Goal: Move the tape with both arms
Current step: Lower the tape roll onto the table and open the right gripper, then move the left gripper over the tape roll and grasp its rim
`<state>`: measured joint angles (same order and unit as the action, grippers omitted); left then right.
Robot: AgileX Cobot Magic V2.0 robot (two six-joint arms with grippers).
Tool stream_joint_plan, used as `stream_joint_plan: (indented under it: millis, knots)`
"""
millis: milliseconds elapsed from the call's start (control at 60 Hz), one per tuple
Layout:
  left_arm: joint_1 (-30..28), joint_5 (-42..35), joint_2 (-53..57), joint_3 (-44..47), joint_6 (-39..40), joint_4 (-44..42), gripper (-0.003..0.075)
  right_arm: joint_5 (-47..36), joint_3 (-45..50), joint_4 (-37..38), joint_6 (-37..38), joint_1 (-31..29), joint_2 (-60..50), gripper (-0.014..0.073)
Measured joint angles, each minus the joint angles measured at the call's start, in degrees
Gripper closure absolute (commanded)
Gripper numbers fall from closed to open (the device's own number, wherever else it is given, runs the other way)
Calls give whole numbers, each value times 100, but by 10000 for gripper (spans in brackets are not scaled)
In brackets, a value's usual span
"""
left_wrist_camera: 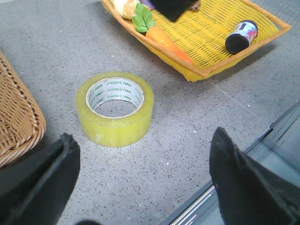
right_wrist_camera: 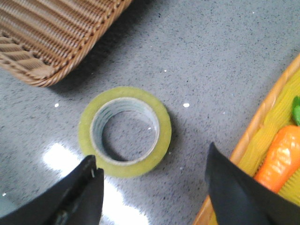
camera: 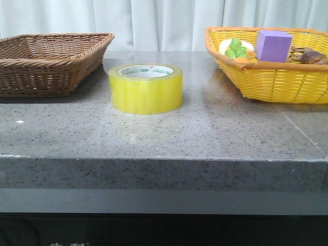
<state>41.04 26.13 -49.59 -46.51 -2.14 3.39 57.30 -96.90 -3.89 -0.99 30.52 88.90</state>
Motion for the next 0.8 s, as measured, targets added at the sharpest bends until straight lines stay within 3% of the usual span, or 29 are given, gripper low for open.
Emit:
stream_joint_plan:
  millis: [433, 799]
  knots:
    - [0, 340, -844, -315, -159, -21, 158, -1202, 3031, -89, 0, 0, -2899, 105]
    - [0, 1913, -2672, -2352, -1031, -43, 158, -1211, 3903, -89, 0, 0, -4005, 105]
